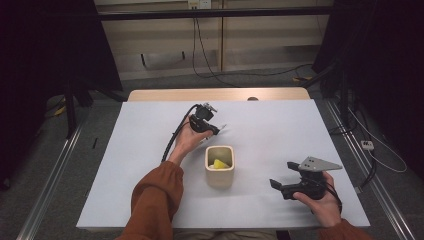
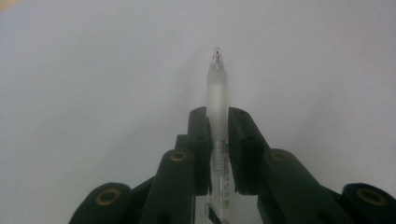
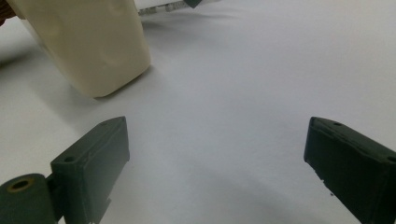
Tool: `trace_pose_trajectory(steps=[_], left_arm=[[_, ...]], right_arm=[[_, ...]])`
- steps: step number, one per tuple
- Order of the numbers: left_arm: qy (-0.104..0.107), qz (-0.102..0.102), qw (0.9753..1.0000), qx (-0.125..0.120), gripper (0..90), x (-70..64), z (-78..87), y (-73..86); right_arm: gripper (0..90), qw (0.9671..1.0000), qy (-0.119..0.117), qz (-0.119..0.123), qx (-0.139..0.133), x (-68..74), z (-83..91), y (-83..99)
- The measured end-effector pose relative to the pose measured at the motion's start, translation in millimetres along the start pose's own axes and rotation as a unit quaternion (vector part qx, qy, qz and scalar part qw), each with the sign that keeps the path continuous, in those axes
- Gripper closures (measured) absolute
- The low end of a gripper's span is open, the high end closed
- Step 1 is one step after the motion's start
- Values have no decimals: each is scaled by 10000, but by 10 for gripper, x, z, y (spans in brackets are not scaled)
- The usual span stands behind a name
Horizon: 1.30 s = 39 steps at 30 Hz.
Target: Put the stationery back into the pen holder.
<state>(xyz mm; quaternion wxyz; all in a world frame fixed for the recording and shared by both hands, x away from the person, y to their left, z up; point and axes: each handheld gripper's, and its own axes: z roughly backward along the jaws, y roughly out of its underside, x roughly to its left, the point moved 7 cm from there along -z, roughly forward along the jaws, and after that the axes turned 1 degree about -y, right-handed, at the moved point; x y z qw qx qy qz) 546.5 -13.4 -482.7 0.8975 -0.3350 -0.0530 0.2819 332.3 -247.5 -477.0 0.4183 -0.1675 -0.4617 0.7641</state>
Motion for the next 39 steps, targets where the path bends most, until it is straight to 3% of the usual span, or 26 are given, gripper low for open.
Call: trace_pose_trajectory(steps=[3, 4, 5, 6, 7, 10, 20, 27, 31, 39], left_arm=[[-62, 58, 9998, -196, 803, -15, 70, -48], [-83, -16, 9997, -216, 803, -6, 99, -57], [-229, 34, 9993, -277, 803, -5, 125, -74], [-91, 8, 9995, -311, 803, -9, 156, -82], [-102, 106, 9987, -479, 803, -17, 175, -105], [-100, 163, 9977, -656, 803, -19, 255, -132], [-132, 320, 9936, -1073, 802, 3, 499, -127], [-260, 234, 9903, -1345, 802, -76, 652, -157], [-238, 177, 9888, -1460, 803, -143, 757, -162], [-164, 99, 9835, -1800, 802, -283, 999, -174]], right_arm=[[66, 10000, 1, -19, -7, 1, 0, -2], [66, 10000, -1, -22, -9, 2, 0, -2], [66, 10000, 7, -21, -12, 0, 1, -2], [66, 10000, 7, -25, -14, 0, 1, -2], [66, 10000, 2, -28, -17, 0, 2, -3], [66, 10000, 3, -32, -24, 1, 3, -4], [65, 10000, 15, -21, -3, -7, -6, 3], [62, 10000, 36, -22, -11, -5, -3, 1], [58, 10000, 24, -21, -29, -1, 3, -2], [58, 10000, 36, -18, -5, -3, -9, 4]])
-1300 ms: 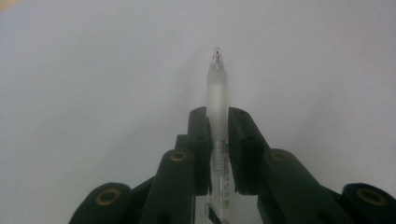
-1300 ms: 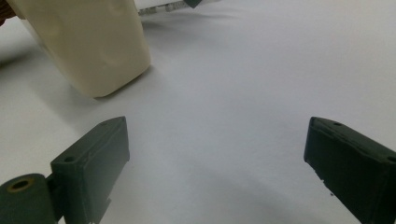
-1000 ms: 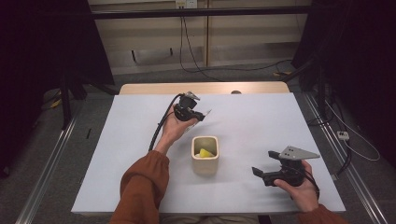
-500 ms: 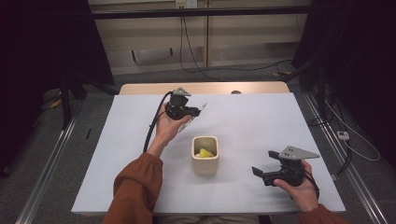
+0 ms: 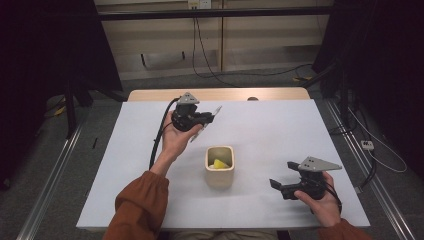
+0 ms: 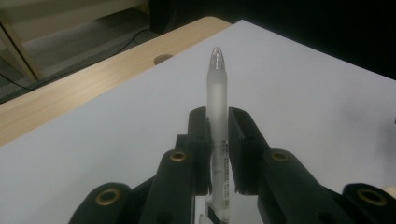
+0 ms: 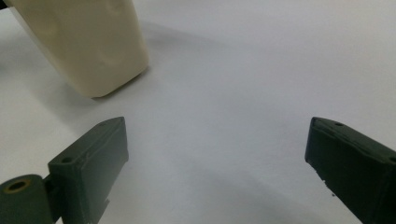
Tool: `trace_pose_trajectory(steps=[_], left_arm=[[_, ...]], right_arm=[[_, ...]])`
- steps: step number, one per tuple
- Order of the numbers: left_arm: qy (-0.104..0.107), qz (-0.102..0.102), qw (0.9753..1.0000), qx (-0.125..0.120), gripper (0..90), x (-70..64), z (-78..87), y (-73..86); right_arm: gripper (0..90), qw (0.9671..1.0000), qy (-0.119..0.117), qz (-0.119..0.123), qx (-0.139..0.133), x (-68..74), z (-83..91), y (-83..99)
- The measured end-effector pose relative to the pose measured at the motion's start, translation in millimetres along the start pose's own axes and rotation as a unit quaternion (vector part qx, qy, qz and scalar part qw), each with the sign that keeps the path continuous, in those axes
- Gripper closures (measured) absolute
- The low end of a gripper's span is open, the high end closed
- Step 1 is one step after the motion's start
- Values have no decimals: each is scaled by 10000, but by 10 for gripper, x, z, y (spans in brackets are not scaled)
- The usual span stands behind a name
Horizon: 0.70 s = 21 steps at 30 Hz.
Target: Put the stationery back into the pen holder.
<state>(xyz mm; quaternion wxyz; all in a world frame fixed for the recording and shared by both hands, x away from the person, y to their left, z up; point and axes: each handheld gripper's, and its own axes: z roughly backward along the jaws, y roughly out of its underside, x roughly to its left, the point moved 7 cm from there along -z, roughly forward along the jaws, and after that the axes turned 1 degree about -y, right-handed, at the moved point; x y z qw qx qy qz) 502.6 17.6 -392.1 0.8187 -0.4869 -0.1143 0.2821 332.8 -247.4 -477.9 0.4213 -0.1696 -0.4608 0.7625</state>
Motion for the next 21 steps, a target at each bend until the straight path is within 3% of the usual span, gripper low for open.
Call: trace_pose_trajectory(steps=[11, 21], left_arm=[[-95, -112, 9988, -475, 802, -113, 268, -73], [105, -153, 9957, -912, 802, -285, 427, -122]], right_arm=[[56, 10000, 29, 27, -29, -1, 4, -3], [53, 10000, 31, 4, -58, 2, 5, -5]])
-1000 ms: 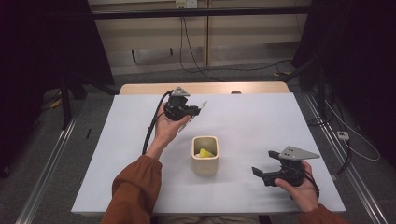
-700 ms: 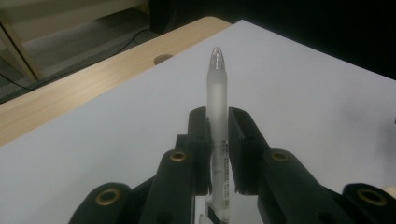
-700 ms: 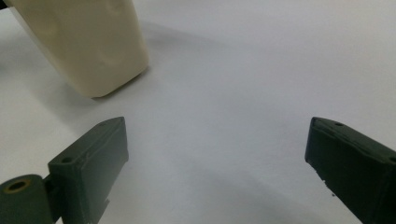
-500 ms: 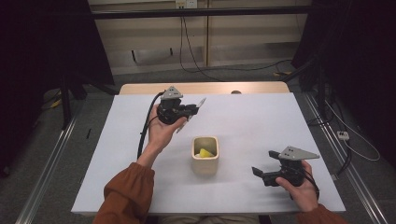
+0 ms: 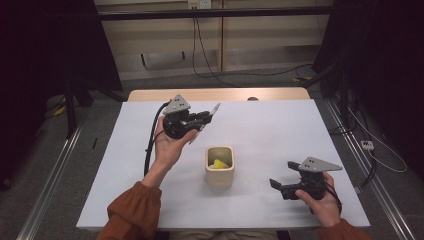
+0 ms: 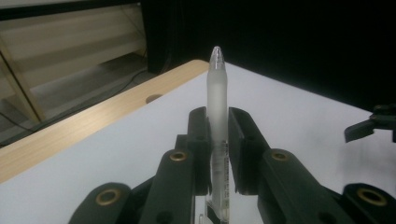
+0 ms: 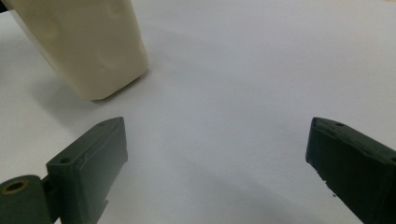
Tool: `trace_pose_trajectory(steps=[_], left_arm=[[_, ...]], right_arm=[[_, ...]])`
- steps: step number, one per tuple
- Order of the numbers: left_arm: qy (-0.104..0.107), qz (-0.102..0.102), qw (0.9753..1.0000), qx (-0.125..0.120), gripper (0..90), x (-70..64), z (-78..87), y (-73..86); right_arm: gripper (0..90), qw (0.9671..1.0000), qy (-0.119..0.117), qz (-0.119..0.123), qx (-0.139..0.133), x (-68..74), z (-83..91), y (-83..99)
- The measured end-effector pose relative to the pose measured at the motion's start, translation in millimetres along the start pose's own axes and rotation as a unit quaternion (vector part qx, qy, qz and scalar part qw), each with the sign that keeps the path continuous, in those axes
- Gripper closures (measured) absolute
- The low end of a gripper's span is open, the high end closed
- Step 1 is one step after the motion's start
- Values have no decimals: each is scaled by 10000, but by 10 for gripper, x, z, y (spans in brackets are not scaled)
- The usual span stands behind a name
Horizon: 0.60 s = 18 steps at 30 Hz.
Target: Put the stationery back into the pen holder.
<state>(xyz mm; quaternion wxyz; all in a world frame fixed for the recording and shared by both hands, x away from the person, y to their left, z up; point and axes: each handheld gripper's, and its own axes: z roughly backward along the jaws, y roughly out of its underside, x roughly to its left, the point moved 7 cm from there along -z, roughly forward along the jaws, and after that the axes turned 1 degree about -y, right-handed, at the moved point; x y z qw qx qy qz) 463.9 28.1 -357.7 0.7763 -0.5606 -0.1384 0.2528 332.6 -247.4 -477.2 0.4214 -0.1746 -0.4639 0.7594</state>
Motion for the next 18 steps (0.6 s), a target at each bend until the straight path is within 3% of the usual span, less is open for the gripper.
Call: trace_pose_trajectory(steps=[10, 18], left_arm=[[164, 17, 9991, -399, 802, -163, 92, -108], [212, -99, 9985, -495, 802, -293, 100, -136]], right_arm=[[52, 10000, 25, -29, -28, 3, -1, -8], [52, 10000, 12, -14, -54, 6, 9, -11]])
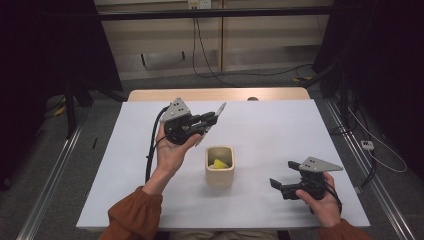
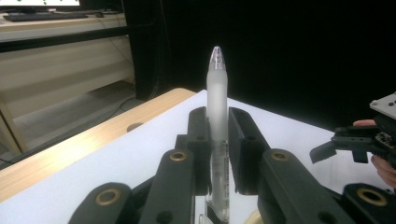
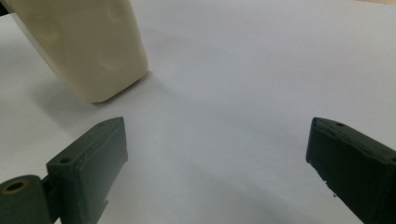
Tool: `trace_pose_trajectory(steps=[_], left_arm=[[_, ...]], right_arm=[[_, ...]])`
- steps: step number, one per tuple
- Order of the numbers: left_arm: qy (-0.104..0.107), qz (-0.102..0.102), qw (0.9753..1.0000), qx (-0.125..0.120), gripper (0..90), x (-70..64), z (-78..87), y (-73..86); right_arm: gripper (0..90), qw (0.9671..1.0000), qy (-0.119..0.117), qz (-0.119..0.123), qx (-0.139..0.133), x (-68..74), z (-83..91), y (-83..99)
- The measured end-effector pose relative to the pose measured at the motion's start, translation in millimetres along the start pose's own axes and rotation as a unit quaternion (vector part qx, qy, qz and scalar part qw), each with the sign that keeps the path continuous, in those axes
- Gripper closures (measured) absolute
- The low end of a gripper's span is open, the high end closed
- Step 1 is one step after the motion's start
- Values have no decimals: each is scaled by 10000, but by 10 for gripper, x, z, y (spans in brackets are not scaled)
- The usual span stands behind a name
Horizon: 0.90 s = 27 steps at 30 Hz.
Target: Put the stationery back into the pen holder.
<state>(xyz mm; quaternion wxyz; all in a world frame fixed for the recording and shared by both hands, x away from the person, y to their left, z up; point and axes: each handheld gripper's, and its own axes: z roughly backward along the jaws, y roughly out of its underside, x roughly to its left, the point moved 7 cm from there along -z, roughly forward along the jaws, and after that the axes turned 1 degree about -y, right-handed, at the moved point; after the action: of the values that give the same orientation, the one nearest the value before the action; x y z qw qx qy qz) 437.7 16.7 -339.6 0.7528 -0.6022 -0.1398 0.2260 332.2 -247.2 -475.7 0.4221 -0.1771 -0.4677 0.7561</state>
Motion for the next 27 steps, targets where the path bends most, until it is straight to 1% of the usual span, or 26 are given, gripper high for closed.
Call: trace_pose_trajectory(steps=[4, 8, 9, 12, 14, 19, 27], left_arm=[[83, -15, 9999, -90, 802, -68, 24, -43], [144, -129, 9997, -129, 802, -155, 25, -70], [187, -129, 9996, -147, 802, -183, 18, -76], [228, -193, 9994, -160, 802, -247, -4, -79], [171, -372, 9991, -93, 802, -287, -26, -59], [296, -381, 9988, -33, 802, -366, -80, -21], [429, -252, 9988, -1, 801, -406, -138, 45]], right_arm=[[52, 10000, -1, 18, -4, 2, -3, -1], [52, 10000, -7, 6, 2, 3, -4, -1], [52, 10000, -11, 5, 4, 3, -5, 0], [52, 10000, -15, 9, 1, 6, -4, -1], [52, 10000, -14, 14, -2, 6, -3, -1], [52, 10000, -19, 16, -6, 8, -2, -2], [52, 10000, -35, 26, 8, 13, -6, 1]])
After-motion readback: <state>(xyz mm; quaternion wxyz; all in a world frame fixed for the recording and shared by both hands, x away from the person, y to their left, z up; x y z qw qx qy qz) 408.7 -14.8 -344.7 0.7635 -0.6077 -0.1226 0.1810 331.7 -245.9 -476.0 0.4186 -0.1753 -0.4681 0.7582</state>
